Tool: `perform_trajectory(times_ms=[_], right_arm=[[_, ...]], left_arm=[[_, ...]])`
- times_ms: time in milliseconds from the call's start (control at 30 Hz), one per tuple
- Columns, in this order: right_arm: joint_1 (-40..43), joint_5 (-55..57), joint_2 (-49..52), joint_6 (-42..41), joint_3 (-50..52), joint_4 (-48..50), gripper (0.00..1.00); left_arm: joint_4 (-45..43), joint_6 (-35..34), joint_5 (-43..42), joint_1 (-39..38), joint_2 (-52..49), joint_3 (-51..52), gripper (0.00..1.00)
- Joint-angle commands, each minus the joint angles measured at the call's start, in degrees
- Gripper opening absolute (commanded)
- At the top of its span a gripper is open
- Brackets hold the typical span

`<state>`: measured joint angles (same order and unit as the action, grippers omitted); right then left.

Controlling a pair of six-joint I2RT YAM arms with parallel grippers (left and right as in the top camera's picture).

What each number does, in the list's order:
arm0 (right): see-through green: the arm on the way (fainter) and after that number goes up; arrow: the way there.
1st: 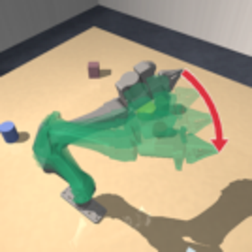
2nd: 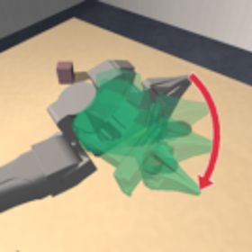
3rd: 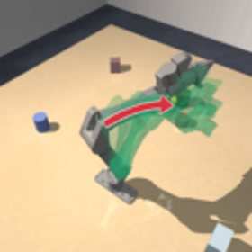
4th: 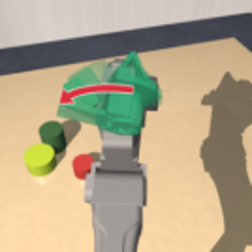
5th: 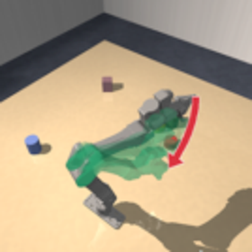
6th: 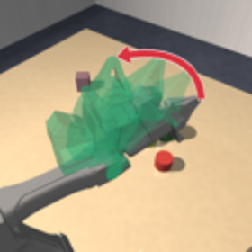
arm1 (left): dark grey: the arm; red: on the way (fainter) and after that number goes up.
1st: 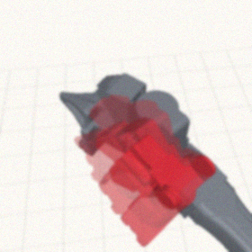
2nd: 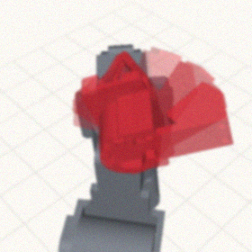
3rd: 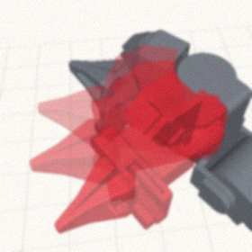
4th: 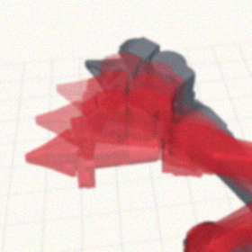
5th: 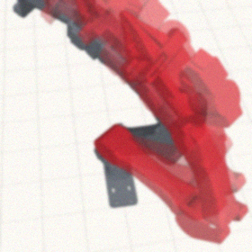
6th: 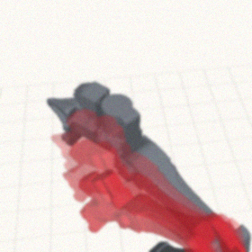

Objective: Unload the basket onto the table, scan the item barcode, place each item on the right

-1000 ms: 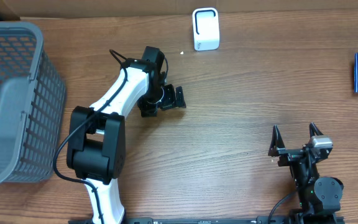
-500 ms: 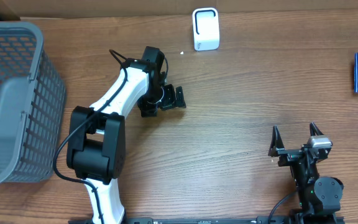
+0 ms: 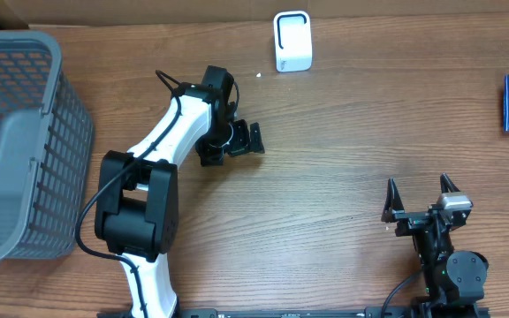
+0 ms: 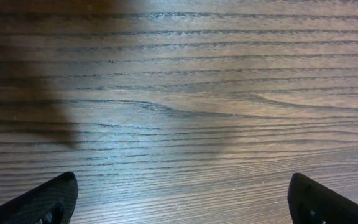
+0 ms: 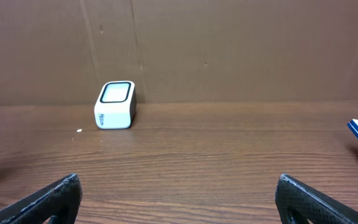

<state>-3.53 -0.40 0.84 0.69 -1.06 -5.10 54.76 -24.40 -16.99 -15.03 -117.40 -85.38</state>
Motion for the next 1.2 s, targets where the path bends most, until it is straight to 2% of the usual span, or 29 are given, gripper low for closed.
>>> perform_trajectory(times_ms=[0, 500, 700, 933, 1067, 1167], right_arm=[[-0.48, 0.35, -0.68, 0.44, 0.61, 0.33, 1.00], [-0.48, 0.35, -0.68, 0.44, 0.61, 0.33, 1.00], [-0.48, 0.35, -0.68, 0.44, 0.61, 0.33, 1.00], [-0.48, 0.35, -0.68, 0.44, 0.61, 0.33, 1.00], [-0.48, 0.35, -0.68, 0.44, 0.61, 0.33, 1.00], [-0.48, 0.35, -0.68, 0.44, 0.61, 0.33, 1.00]], left_arm=[[-0.02, 0.42, -0.42, -0.33, -0.33, -1.05, 1.00], [-0.04, 0.44, -0.44, -0.33, -0.33, -1.05, 1.00], [-3.15, 1.75, 1.25, -0.48, 3.10, -1.03, 1.00], [-5.11, 11.17, 10.86, -4.42, 16.35, 1.84, 1.00], [-6.03, 19.34, 11.45, -5.60, 25.77, 7.98, 1.00], [-6.16, 22.88, 11.45, -5.42, 33.14, 14.95, 1.00]])
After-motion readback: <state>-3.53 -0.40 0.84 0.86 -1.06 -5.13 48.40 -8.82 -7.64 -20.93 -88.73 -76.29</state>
